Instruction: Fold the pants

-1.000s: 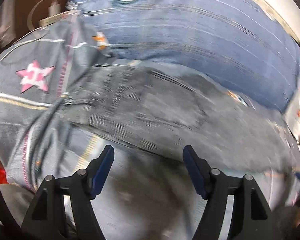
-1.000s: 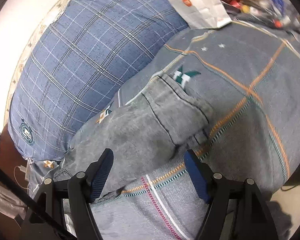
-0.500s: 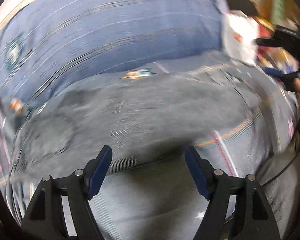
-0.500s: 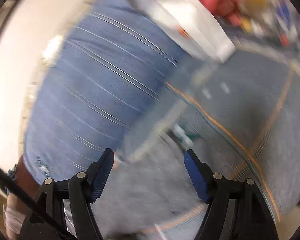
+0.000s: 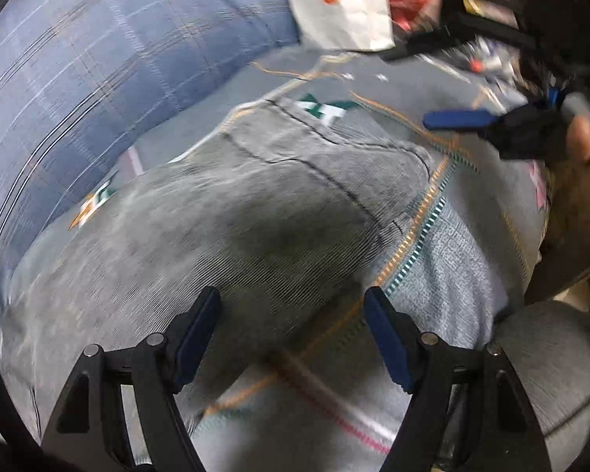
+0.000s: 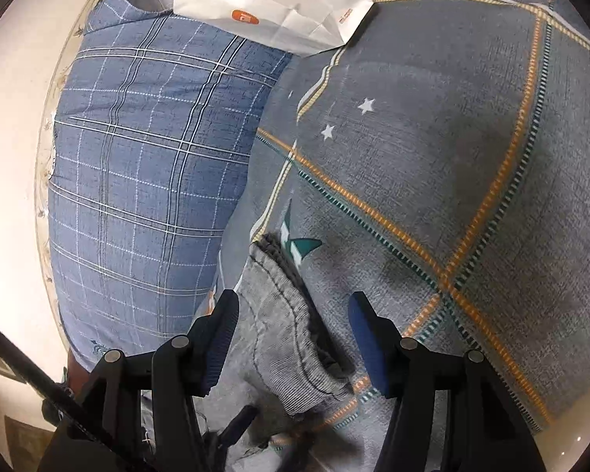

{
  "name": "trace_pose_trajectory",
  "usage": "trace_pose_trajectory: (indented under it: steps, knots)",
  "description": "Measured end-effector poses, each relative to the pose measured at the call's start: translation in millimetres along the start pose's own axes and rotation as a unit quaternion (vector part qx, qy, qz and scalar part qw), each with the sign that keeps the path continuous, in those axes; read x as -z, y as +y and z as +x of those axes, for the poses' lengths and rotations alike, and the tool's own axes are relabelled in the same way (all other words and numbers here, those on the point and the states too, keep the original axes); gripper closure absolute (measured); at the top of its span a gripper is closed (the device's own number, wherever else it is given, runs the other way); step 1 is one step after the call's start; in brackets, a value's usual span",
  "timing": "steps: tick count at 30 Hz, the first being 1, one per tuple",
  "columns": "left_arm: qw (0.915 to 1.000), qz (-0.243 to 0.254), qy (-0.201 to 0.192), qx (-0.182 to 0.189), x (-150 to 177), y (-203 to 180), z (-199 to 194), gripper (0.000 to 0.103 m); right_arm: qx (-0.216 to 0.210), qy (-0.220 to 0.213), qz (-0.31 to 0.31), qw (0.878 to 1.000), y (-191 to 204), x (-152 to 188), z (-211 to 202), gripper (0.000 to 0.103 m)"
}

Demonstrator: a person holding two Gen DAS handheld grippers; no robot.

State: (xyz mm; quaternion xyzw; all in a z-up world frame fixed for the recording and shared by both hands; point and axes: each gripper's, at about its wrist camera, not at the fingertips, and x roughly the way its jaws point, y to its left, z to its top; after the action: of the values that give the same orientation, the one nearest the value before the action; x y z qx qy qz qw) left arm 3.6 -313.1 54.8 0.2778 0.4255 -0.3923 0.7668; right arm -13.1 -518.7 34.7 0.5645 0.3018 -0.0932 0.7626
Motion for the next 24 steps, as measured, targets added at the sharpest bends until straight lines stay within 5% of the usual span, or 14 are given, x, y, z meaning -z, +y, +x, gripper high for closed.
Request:
trace_pose_trajectory:
  steps: [7, 9, 11, 13, 16, 19, 24]
  knots:
    - [0.9987, 0.050, 0.001, -0.010, -9, -25, 22, 0.030, -0.020, 0.028, -0.009, 0.999, 5, 6, 12, 0.040]
    - [0.9993, 0.036, -0.014, 0.004, -13, -25, 21, 0.049, -0.026, 0.036, -0.004, 0.999, 4, 6, 15, 0.040]
    - [0.9992, 0.032, -0.022, 0.002, -18, -27, 18, 0.082, -0.029, 0.041, 0.000, 0.999, 3, 7, 17, 0.040]
    - [0.9994, 0.026, -0.023, -0.004, -19, -25, 16, 0.088, -0.030, 0.040, 0.001, 0.999, 2, 6, 17, 0.040]
    - [0.9963, -0.062, -0.028, 0.052, -19, 4, 7, 0.090, -0.041, 0.043, -0.001, 0.998, 2, 7, 19, 0.039]
    - [0.9809, -0.149, -0.040, 0.119, -14, 34, -7, 0.091, -0.053, 0.060, -0.009, 0.997, 6, 9, 28, 0.039]
    - [0.9766, -0.166, -0.047, 0.128, -7, 39, -14, 0.091, -0.069, 0.116, -0.014, 0.991, 14, 21, 59, 0.033]
